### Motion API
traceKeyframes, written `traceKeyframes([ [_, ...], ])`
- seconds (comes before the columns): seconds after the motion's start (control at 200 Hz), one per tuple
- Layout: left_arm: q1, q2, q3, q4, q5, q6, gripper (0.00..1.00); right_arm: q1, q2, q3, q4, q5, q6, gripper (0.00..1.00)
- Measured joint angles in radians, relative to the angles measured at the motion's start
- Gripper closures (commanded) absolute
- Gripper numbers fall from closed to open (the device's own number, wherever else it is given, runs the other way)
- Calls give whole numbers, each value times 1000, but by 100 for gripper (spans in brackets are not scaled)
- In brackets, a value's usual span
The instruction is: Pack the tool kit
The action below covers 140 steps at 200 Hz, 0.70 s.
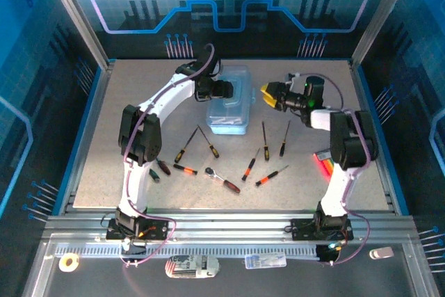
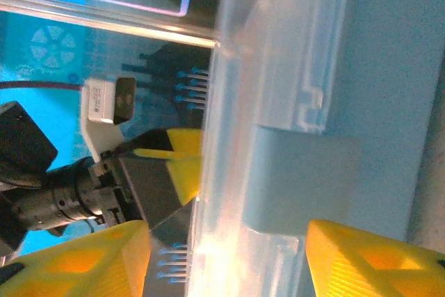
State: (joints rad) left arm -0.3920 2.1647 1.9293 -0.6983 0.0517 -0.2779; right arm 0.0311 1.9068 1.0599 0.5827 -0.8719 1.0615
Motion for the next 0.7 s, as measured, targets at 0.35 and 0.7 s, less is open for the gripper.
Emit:
traceKeyframes([
  [0.35, 7, 0, 6, -3, 32, -16, 47, 22, -124, 73, -499, 218, -363, 35],
  [0.7, 13, -11, -3, 16, 85, -55, 49, 83, -124, 74, -550, 237, -401, 35],
])
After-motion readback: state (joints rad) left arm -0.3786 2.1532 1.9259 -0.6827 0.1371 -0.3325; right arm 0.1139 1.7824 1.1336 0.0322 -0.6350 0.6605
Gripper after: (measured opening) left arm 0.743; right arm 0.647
